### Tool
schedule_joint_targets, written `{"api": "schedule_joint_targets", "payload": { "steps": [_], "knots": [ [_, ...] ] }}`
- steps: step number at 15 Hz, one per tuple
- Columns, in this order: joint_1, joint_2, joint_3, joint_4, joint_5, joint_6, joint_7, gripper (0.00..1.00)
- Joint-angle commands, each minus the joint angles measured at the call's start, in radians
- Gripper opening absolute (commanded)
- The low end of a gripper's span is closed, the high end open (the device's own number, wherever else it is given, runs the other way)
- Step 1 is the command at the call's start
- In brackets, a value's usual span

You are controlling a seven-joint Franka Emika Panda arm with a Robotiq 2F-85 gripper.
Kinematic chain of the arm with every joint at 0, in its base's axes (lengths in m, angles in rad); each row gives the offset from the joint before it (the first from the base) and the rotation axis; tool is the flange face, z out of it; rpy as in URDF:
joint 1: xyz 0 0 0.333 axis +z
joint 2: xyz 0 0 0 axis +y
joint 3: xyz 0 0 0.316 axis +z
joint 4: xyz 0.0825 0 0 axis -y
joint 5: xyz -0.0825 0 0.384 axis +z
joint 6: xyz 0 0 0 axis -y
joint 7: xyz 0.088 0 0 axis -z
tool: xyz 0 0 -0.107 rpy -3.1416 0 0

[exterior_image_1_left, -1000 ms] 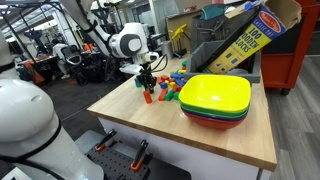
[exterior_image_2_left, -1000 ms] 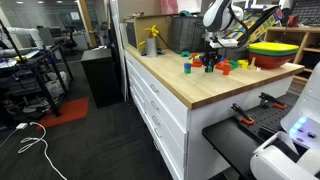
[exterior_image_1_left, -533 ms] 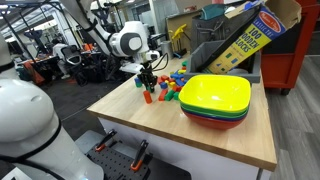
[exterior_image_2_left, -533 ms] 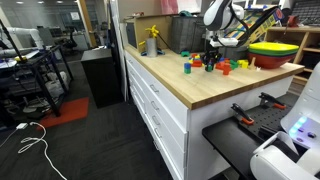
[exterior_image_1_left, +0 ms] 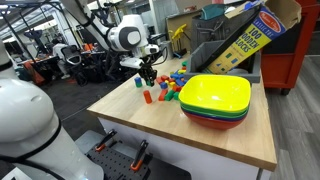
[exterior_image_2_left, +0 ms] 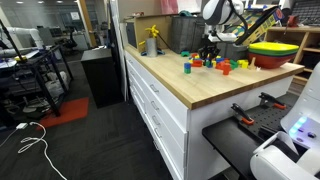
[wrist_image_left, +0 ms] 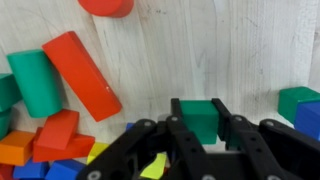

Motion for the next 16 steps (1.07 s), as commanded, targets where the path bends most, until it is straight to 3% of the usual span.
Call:
{"api": "schedule_joint_targets", "payload": {
  "steps": [1,10,16],
  "knots": [
    [0.002,-0.039,0.011,0.021,0.022,-0.065,-0.006,0.08],
    [0.021,-0.068,0.046,0.081,0.098,-0.169,-0.036,0.08],
    [0.036,-0.044,0.056,0.1,0.09,-0.148,-0.034,0.08]
  ]
}}
